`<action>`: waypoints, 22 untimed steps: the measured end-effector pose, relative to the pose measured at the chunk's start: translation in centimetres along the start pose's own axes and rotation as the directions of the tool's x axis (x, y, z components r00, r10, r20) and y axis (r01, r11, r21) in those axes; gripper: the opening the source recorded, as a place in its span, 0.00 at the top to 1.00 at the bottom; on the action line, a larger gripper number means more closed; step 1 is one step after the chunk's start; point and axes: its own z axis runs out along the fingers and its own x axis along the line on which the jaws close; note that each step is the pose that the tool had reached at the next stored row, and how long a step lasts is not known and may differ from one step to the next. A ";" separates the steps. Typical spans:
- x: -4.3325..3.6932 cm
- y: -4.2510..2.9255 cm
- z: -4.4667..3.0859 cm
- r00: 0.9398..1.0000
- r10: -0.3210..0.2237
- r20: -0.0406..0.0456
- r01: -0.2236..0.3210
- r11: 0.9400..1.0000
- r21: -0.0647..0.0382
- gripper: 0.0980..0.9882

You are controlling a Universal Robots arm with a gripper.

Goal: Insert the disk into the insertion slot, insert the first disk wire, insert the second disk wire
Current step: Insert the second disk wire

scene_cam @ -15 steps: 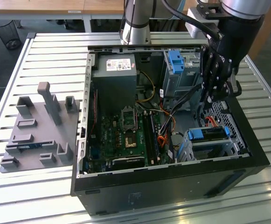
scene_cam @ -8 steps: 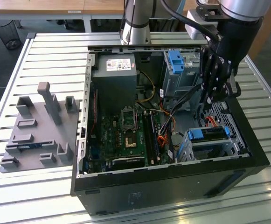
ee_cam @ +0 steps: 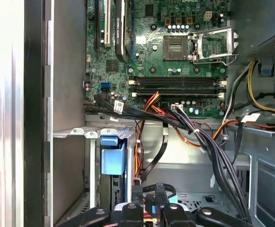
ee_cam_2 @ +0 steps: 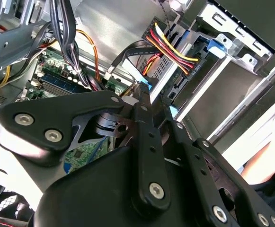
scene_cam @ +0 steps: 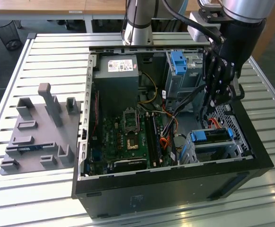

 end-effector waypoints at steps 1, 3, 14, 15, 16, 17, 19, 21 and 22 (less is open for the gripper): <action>-0.01 -0.01 0.03 1.000 0.000 -0.001 0.000 1.000 0.000 0.83; -0.02 -0.03 0.06 1.000 0.000 -0.002 0.000 1.000 0.000 0.83; -0.09 -0.09 0.31 1.000 0.000 0.012 0.000 1.000 0.000 0.83; -0.09 -0.09 0.31 1.000 0.000 0.012 0.000 1.000 0.000 0.83; -0.10 -0.09 0.31 1.000 0.000 0.012 0.000 1.000 0.000 0.83; -0.12 -0.09 0.28 1.000 0.000 0.011 0.000 1.000 0.000 0.83; -0.13 -0.09 0.17 1.000 0.000 0.010 0.000 1.000 0.000 0.83; -0.11 -0.09 -0.05 1.000 0.000 0.010 0.000 1.000 0.000 0.83; -0.10 -0.09 -0.20 1.000 0.000 0.010 0.000 1.000 0.000 0.83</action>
